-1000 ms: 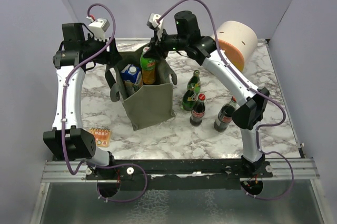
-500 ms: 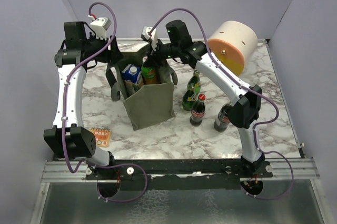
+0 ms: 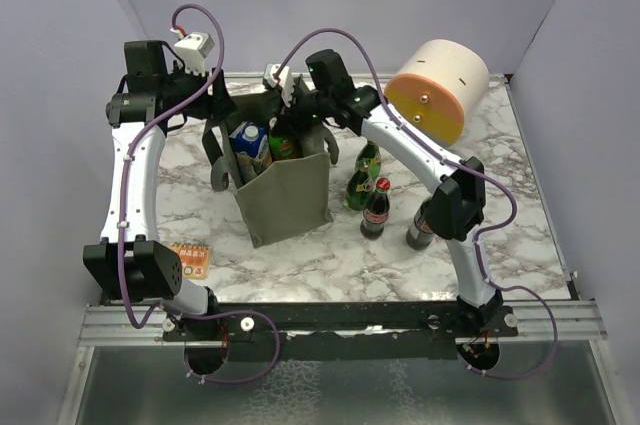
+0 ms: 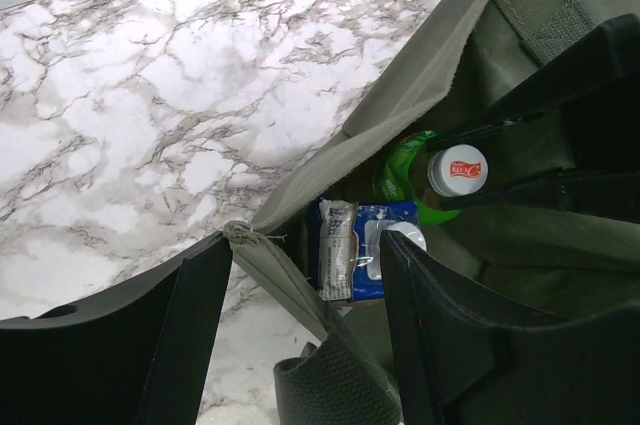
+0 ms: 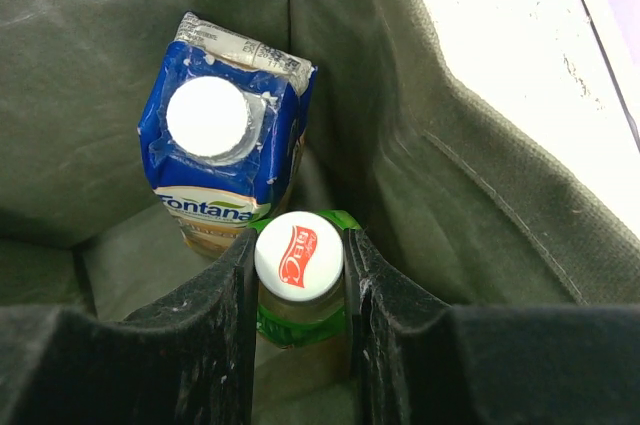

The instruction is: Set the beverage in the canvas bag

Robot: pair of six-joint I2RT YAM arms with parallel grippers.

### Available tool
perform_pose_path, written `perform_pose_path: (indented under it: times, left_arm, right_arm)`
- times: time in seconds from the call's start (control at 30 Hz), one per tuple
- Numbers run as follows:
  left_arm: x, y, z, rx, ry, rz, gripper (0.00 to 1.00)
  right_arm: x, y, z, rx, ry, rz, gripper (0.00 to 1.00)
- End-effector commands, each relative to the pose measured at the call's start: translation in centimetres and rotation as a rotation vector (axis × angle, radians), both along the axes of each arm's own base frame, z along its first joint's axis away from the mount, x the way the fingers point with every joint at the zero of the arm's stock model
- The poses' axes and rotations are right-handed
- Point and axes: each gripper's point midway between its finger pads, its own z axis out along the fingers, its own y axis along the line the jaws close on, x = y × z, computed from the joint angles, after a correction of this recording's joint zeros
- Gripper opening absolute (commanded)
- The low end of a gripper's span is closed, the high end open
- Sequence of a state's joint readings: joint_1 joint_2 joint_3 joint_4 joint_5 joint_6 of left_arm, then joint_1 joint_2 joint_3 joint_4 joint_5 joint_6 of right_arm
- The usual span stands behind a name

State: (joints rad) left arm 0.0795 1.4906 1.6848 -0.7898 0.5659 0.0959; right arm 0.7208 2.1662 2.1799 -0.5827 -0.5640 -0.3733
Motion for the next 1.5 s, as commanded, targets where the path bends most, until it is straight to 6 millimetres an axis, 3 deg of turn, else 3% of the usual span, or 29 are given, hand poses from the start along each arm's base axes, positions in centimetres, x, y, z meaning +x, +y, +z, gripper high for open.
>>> perform_pose_path:
  times: [0.0,0.17,0.3,0.53,0.7,0.93,1.0,1.17,1.47]
  left_arm:
    - [0.1,-0.7,1.4,-0.008,-0.046,-0.026,0.63]
    - [-0.2,-0.8,1.4,-0.005,-0.047,-0.029,0.63]
    - [-0.4,-0.8,1.4,-0.001,-0.05,-0.031,0.63]
    - [-0.5,-0.9,1.6,0.001,-0.056,-0.034,0.63]
    - [-0.5,-0.9,1.7,0.003,-0.059,-0.037,0.64]
    - [-0.5,-0.9,1.8,0.008,-0.064,-0.036,0.64]
    - [-0.5,-0.9,1.8,0.008,-0.064,-0.035,0.64]
    - [-0.4,-0.8,2.1,0.009,-0.072,-0.032,0.64]
    - [-0.5,-0.7,2.0,0.023,-0.074,-0.031,0.63]
  right_arm:
    - [1.3,0.9,0.4,0.028,-0.08,-0.013,0.04]
    - [1.8,0.8,0.0,0.024,-0.101,-0.031,0.08]
    - [1.8,0.6,-1.3,-0.005,-0.088,-0.029,0.14]
    - [1.8,0.1,-2.9,-0.044,-0.079,-0.038,0.32]
    - [1.8,0.1,-1.6,-0.028,-0.095,-0.044,0.45]
    - [1.8,0.0,-1.0,-0.031,-0.105,-0.044,0.52]
    - [1.7,-0.1,-0.7,-0.031,-0.111,-0.044,0.58]
    - [1.6,-0.1,1.5,-0.007,-0.136,-0.043,0.63]
    - [-0.3,-0.9,8.1,0.09,-0.174,-0.026,0.65]
